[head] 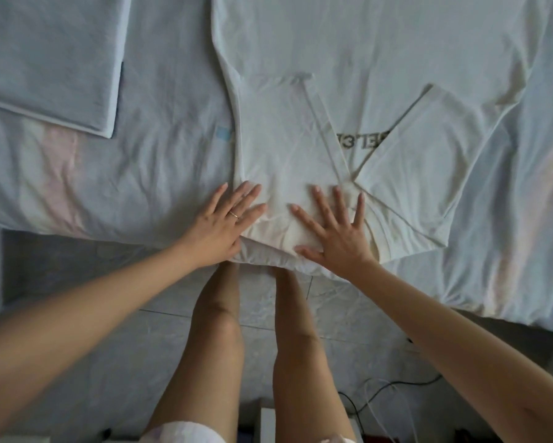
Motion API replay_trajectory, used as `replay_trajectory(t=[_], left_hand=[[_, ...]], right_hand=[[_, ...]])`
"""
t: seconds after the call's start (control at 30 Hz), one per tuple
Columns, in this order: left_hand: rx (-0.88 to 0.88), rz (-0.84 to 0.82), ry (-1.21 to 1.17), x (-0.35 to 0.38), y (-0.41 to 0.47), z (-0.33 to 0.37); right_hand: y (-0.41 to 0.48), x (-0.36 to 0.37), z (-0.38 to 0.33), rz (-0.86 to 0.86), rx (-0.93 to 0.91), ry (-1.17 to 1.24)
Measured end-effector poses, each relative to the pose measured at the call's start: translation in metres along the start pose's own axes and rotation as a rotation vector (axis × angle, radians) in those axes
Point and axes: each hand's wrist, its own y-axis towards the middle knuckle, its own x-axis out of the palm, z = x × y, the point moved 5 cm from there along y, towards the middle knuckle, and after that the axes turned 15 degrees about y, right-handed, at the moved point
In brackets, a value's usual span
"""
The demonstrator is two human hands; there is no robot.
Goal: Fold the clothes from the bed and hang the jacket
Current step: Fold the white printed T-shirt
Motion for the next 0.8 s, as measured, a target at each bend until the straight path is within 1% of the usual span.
replay_trajectory(t=[0.07,0.13,0.27,0.37,0.43,0.57,0.63,0.73,0.8], left_hand=[[0.022,0.016,0.040,0.003,0.003,0.002],[0.010,0.051,0.031,0.007,0.004,0.008],[0.034,0.110,-0.033,0.000,0.006,0.016],[0.106,0.170,-0.084,-0.009,0.009,0.028],[0.166,0.187,-0.104,-0.016,0.017,0.040],[0.159,0.123,-0.130,-0.019,0.029,0.027],[0.170,0.068,-0.113,-0.019,0.029,0.019],[0.220,0.052,-0.053,-0.023,0.029,0.009],[0.227,0.055,-0.036,-0.036,0.032,0.006]], right_hand=[[-0.011,0.005,0.009,0.011,0.016,-0.021],[-0.024,0.007,0.013,0.039,0.030,-0.002],[-0.060,0.009,0.026,0.052,-0.150,-0.014],[-0.093,0.001,0.064,0.133,-0.057,0.040],[-0.113,-0.001,0.093,0.131,0.035,0.031],[-0.124,-0.014,0.129,0.137,0.221,0.055],[-0.118,-0.023,0.144,0.147,0.268,0.072],[-0.104,-0.027,0.147,0.076,0.131,0.026],[-0.097,-0.033,0.152,0.033,0.099,0.077]])
